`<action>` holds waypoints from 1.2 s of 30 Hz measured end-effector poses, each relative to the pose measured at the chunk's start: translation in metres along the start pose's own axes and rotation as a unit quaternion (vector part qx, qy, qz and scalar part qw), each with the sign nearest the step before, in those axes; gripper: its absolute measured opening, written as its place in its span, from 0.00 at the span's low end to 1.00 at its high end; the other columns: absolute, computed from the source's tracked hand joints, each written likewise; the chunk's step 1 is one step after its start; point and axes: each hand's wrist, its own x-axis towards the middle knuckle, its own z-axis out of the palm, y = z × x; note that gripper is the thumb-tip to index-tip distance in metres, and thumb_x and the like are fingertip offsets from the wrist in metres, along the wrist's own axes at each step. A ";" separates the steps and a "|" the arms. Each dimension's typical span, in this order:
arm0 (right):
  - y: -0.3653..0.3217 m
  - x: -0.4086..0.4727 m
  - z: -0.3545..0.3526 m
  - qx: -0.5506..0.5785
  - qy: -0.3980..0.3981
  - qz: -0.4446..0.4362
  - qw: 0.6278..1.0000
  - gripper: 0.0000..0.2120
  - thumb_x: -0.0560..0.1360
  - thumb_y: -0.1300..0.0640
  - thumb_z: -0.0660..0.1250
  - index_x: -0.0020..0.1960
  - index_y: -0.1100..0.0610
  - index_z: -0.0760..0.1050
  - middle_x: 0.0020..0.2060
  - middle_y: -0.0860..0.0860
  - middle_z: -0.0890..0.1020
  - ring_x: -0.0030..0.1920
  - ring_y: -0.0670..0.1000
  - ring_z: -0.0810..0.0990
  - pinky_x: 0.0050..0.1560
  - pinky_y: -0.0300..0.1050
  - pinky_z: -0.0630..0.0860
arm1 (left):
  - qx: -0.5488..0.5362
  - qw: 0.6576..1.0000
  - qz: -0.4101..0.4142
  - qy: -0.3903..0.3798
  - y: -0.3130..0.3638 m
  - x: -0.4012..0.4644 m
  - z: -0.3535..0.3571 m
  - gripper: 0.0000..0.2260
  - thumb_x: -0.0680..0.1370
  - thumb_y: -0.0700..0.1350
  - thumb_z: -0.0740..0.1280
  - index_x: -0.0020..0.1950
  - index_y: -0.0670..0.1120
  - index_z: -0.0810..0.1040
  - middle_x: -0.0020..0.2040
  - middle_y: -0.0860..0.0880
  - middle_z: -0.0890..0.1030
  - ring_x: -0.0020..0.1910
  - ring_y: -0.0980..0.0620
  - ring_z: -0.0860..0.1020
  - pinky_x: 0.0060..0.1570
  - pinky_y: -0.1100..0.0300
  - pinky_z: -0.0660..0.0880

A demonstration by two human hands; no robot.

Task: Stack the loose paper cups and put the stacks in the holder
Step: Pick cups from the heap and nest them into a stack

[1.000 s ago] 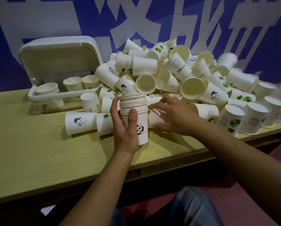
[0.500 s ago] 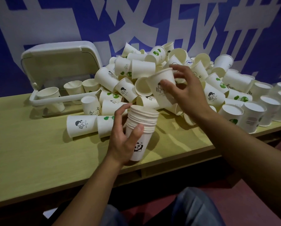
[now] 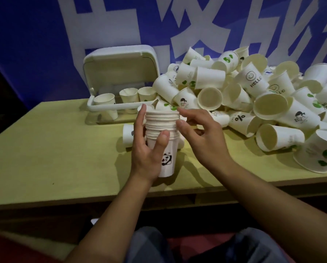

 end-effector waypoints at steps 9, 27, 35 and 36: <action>0.013 0.033 0.002 -0.261 -0.191 -0.092 0.942 0.20 0.75 0.51 0.73 0.66 0.43 0.76 0.64 0.46 0.77 0.65 0.47 0.72 0.64 0.45 0.69 | 0.054 0.996 -0.043 0.063 -0.009 0.001 -0.057 0.28 0.67 0.64 0.70 0.65 0.72 0.66 0.57 0.53 0.82 0.49 0.57 0.83 0.40 0.65 0.79; 0.019 0.048 -0.003 -0.153 -0.106 -0.057 0.981 0.26 0.71 0.50 0.76 0.66 0.41 0.73 0.56 0.47 0.74 0.42 0.37 0.72 0.42 0.29 0.72 | 0.063 0.997 -0.041 0.021 -0.017 -0.001 -0.076 0.25 0.69 0.62 0.68 0.66 0.72 0.68 0.58 0.50 0.82 0.54 0.53 0.82 0.48 0.58 0.80; -0.028 0.052 0.025 -0.008 -0.032 -0.057 0.998 0.26 0.74 0.49 0.74 0.69 0.44 0.69 0.57 0.46 0.75 0.44 0.42 0.74 0.45 0.35 0.78 | 0.078 0.996 -0.028 -0.042 -0.012 -0.002 -0.068 0.26 0.69 0.62 0.70 0.65 0.76 0.68 0.59 0.54 0.82 0.57 0.51 0.82 0.57 0.47 0.80; -0.030 0.050 0.031 -0.011 -0.041 -0.055 0.998 0.27 0.74 0.49 0.74 0.69 0.43 0.69 0.57 0.45 0.74 0.45 0.42 0.75 0.45 0.34 0.78 | 0.081 0.996 -0.025 -0.041 -0.012 -0.002 -0.068 0.26 0.69 0.62 0.70 0.65 0.76 0.67 0.60 0.55 0.82 0.58 0.51 0.81 0.58 0.47 0.80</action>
